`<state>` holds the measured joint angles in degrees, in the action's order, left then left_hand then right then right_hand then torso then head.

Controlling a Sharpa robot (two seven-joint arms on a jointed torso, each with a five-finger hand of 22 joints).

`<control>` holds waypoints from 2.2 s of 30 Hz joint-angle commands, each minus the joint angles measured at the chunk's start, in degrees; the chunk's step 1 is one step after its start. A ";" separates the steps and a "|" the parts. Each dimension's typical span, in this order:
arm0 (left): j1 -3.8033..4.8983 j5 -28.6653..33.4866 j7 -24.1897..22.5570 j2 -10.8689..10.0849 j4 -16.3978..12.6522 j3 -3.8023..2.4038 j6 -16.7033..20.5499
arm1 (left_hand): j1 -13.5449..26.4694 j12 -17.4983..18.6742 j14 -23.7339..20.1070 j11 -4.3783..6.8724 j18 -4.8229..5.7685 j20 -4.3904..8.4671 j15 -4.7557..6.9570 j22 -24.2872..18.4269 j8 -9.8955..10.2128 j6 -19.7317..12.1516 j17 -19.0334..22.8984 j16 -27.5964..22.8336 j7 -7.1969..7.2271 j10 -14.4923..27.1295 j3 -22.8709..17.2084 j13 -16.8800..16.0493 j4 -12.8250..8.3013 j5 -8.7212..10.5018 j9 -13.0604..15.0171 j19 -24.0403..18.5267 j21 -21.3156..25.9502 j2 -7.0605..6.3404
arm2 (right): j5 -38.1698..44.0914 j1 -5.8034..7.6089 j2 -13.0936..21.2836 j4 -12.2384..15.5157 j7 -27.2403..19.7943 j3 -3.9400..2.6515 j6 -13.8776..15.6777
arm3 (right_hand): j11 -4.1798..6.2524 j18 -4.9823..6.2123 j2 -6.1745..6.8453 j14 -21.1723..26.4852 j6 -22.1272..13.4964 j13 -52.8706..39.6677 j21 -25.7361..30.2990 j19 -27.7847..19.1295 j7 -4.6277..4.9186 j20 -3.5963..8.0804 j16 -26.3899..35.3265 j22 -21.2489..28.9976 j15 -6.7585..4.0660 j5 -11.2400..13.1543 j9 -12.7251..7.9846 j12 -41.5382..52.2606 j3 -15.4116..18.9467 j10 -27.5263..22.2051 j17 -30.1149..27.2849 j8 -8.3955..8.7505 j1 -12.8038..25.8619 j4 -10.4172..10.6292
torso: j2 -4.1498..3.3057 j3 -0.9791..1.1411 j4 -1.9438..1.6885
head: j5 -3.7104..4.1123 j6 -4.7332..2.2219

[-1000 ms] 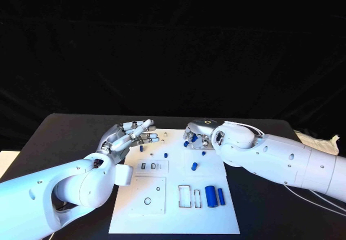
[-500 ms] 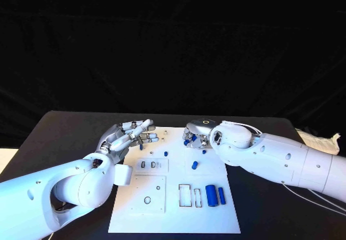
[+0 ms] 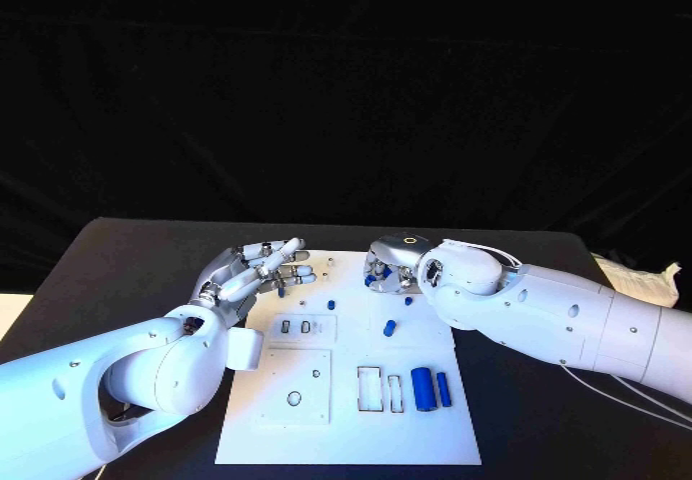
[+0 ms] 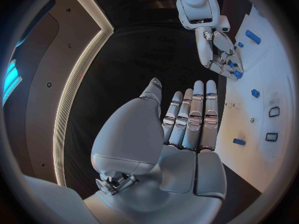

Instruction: Assemble the parts on the task board

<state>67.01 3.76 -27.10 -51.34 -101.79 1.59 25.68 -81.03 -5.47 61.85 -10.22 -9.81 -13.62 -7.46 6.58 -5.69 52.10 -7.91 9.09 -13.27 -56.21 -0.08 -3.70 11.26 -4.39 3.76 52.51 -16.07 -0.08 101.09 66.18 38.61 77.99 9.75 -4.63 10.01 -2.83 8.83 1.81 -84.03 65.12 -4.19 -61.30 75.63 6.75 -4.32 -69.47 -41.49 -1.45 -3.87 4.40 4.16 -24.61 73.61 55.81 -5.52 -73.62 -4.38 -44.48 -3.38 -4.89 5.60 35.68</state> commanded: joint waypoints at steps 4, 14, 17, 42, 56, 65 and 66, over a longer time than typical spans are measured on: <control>0.08 0.25 0.13 -0.02 0.16 -0.05 -0.74 | 0.12 0.37 0.22 -0.39 -0.64 -0.27 -0.26 -0.12 0.44 0.09 -0.08 -0.28 -0.25 -0.08 0.04 0.09 -0.41 0.18 -0.08 0.35 0.37 0.50 | -1.61 -0.01 -0.17 0.88 1.05 -0.05 8.58 | 0.24 -0.93 -1.17 -1.99 1.28 -0.10 -1.02 0.43 -0.40 0.22 -0.60 -1.08 -0.51 0.07 1.31 -0.16 -0.80 1.20 0.35 -0.33 -0.20 0.69 | -0.23 -0.04 -0.13 | 0.10 -0.39; 0.08 0.39 0.16 0.02 0.25 -0.05 -0.99 | 0.18 0.46 0.20 -0.42 -0.64 -0.29 -0.29 -0.17 0.52 0.05 -0.10 -0.38 -0.30 -0.04 0.11 0.09 -0.46 0.18 -0.08 0.34 0.43 0.46 | -1.49 0.64 -3.27 -2.08 2.67 -0.11 12.50 | 0.16 -0.97 -0.92 -1.90 1.16 -0.02 -1.33 0.39 -0.27 0.26 -0.71 -1.39 -0.52 0.12 1.40 -0.42 -0.95 1.08 0.37 -0.19 -0.24 0.81 | -0.47 -0.11 -0.18 | 0.34 -1.07; 0.08 0.40 0.16 0.09 0.29 -0.05 -1.06 | 0.18 0.46 0.20 -0.42 -0.64 -0.29 -0.29 -0.17 0.52 0.05 -0.10 -0.38 -0.30 -0.04 0.11 0.09 -0.46 0.18 -0.08 0.34 0.43 0.46 | -1.45 0.82 -4.68 -3.32 2.48 -0.11 12.73 | 0.12 -1.00 -0.82 -1.86 1.07 0.03 -1.50 0.37 -0.21 0.25 -0.78 -1.57 -0.49 -0.02 1.43 -0.53 -1.08 0.97 0.39 -0.09 -0.31 0.86 | -0.53 -0.13 -0.16 | 0.50 -1.12; 0.10 0.41 0.53 0.59 0.45 -0.05 -1.20 | 0.25 0.57 0.18 -0.46 -0.63 -0.33 -0.34 -0.24 0.62 0.02 -0.13 -0.52 -0.34 -0.01 0.19 0.08 -0.54 0.17 -0.07 0.32 0.52 0.41 | -0.23 1.03 -11.06 -9.50 3.66 -0.09 10.54 | -0.27 -1.07 -0.10 -1.74 0.45 0.26 -2.11 0.08 0.19 0.05 -1.31 -2.10 -0.20 -0.20 1.57 -0.68 -1.40 0.02 0.81 0.54 -0.12 1.37 | -1.09 -0.28 -0.62 | 0.62 -1.09; 0.11 0.41 0.81 0.60 0.46 -0.05 -1.27 | 0.26 0.62 0.16 -0.48 -0.63 -0.34 -0.35 -0.28 0.66 0.02 -0.14 -0.59 -0.35 0.00 0.20 0.08 -0.59 0.16 -0.07 0.30 0.56 0.43 | -0.18 1.04 -12.76 -11.78 4.36 -0.03 8.36 | -0.94 -0.94 1.09 -1.35 -1.19 0.48 -2.02 -0.83 0.91 -0.40 -1.26 -1.54 0.36 0.10 1.46 -0.79 -1.39 -2.17 0.27 1.77 0.73 2.60 | -1.23 -0.36 -0.68 | 0.37 -0.95; 0.13 0.41 0.92 0.60 0.53 -0.05 -1.25 | 0.27 0.67 0.14 -0.49 -0.63 -0.35 -0.37 -0.30 0.70 -0.01 -0.15 -0.64 -0.35 0.04 0.21 0.08 -0.61 0.16 -0.07 0.29 0.60 0.44 | -0.26 1.04 -12.74 -11.77 5.04 -0.01 9.82 | -2.98 -0.02 4.51 0.23 -7.37 0.62 2.03 -4.44 2.80 -1.95 2.29 4.92 2.19 0.45 0.15 -0.71 0.14 -9.95 -5.42 2.08 1.78 3.88 | -1.30 -0.35 -0.60 | 0.32 -1.06; 0.14 0.41 0.93 0.58 0.55 -0.05 -1.25 | 0.27 0.67 0.14 -0.49 -0.63 -0.35 -0.37 -0.30 0.70 -0.01 -0.15 -0.64 -0.35 0.04 0.21 0.08 -0.61 0.16 -0.07 0.29 0.60 0.44 | -0.26 1.04 -12.61 -11.63 5.15 0.00 10.34 | -3.44 0.22 5.14 0.57 -8.64 0.69 3.12 -5.22 3.19 -2.22 3.26 6.58 2.47 0.44 -0.13 -0.85 0.92 -11.57 -6.87 2.10 1.90 3.98 | -1.31 -0.33 -0.58 | 0.31 -1.09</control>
<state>67.06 4.12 -26.07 -50.84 -101.22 1.59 25.60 -81.03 -5.10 61.98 -10.22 -9.81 -13.83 -7.58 6.36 -5.27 52.09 -8.00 8.82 -13.27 -56.21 0.14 -3.70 11.04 -4.39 3.78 52.72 -15.75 -0.08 100.06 67.23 25.88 66.24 13.60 -4.64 19.49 -5.82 8.85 6.34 -83.58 57.53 -3.57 -59.00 71.05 9.60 -6.33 -66.95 -36.17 0.67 -3.63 4.53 3.58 -24.39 63.38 50.06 -3.62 -71.87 -0.44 -45.74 -3.75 -5.54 5.94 34.65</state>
